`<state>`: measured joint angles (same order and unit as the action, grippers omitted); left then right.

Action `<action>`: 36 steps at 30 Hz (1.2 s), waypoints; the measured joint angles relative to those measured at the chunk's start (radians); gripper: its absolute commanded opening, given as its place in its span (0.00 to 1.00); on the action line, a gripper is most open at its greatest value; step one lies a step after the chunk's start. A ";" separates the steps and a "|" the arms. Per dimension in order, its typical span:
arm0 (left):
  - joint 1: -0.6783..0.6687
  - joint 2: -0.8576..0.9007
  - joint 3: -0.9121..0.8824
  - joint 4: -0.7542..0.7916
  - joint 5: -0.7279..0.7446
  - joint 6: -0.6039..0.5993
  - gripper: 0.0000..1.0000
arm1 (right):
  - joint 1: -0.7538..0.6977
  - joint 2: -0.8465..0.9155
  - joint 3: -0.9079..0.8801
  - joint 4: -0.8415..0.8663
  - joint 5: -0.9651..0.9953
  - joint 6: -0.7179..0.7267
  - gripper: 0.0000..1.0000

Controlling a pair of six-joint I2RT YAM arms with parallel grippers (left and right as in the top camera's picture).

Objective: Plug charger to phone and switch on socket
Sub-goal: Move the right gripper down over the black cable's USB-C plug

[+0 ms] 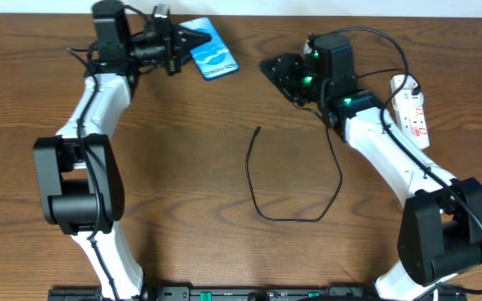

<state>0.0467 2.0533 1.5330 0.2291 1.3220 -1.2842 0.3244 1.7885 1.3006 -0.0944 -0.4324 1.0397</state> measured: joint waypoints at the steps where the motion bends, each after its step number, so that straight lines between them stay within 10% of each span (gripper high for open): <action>1: 0.011 0.000 0.000 0.000 0.010 0.003 0.07 | -0.004 0.000 0.000 -0.014 0.001 -0.019 0.33; 36: 0.047 0.000 -0.046 -0.006 0.122 0.291 0.08 | 0.075 0.154 0.000 -0.302 0.018 -0.320 0.25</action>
<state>0.0937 2.0533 1.4872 0.2230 1.4437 -0.9928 0.3996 1.9427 1.3006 -0.3965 -0.4149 0.7200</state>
